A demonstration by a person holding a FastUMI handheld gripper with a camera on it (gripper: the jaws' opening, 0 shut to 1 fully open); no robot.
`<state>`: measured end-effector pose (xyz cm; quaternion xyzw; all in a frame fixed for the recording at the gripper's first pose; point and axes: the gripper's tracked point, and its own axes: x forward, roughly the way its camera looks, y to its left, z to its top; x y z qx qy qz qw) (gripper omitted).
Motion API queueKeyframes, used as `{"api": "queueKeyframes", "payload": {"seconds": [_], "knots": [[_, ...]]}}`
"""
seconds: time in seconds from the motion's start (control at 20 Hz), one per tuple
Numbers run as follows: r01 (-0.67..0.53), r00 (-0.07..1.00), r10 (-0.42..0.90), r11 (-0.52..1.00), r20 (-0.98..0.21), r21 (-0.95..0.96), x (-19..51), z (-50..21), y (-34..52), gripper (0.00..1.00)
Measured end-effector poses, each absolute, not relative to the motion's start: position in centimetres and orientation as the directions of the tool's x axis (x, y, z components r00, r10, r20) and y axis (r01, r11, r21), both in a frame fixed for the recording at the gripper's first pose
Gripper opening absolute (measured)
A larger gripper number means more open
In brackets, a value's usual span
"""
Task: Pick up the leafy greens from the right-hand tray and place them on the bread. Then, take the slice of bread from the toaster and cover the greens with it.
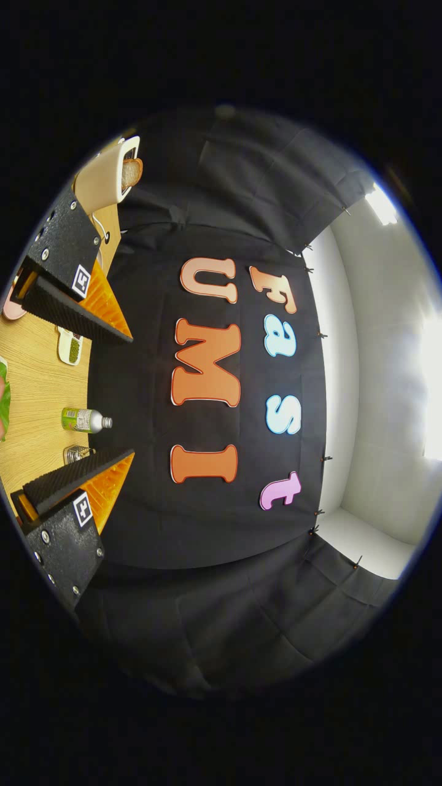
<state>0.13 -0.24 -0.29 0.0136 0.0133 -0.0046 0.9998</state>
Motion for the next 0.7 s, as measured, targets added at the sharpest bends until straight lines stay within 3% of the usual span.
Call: {"api": "queueKeyframes", "payload": {"seconds": [0.7], "knots": [[0.05,0.99,-0.049,0.999,-0.133,0.005,0.4,-3.2,-0.7,0.99]]}}
